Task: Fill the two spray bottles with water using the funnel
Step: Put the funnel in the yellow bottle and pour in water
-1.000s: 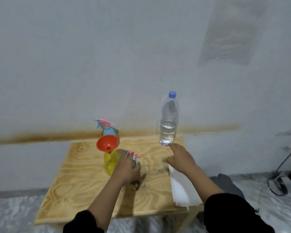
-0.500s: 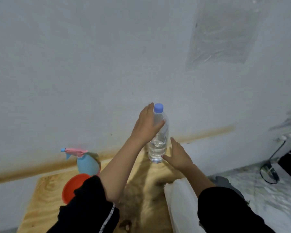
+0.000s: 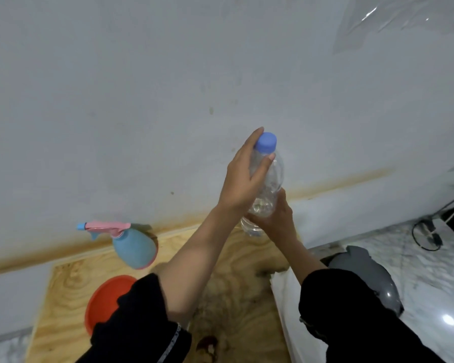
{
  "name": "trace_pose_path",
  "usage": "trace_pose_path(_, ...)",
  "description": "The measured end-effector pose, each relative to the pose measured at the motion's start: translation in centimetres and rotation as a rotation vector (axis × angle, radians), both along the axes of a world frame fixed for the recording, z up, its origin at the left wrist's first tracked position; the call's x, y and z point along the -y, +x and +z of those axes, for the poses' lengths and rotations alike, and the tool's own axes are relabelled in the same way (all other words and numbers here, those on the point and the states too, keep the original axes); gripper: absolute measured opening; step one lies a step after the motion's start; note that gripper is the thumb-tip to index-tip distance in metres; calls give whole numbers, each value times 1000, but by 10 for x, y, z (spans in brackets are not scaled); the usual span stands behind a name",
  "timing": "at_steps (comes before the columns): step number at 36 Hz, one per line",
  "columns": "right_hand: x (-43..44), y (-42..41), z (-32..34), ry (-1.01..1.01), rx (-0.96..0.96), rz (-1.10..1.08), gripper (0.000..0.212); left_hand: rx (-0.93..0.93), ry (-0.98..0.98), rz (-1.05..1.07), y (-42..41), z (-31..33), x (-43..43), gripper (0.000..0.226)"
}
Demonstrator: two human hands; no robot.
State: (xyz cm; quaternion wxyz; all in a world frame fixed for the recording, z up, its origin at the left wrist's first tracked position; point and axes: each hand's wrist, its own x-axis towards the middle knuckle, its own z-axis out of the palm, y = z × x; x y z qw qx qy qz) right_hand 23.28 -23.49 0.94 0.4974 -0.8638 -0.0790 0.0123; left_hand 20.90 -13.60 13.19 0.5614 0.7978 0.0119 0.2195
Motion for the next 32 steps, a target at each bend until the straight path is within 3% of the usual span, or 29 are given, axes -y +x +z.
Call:
trace_pose_path(11,7,-34,6,35,53,29,86,0,8,30,-33,11,13,45)
trace_pose_path(24,41,-150,26,139,1,158,67,74,20,135,-158,21,42,41)
trace_pose_path(32,68,-199,7,102,-49,216,82,29,-15,105,-210,12,58,38)
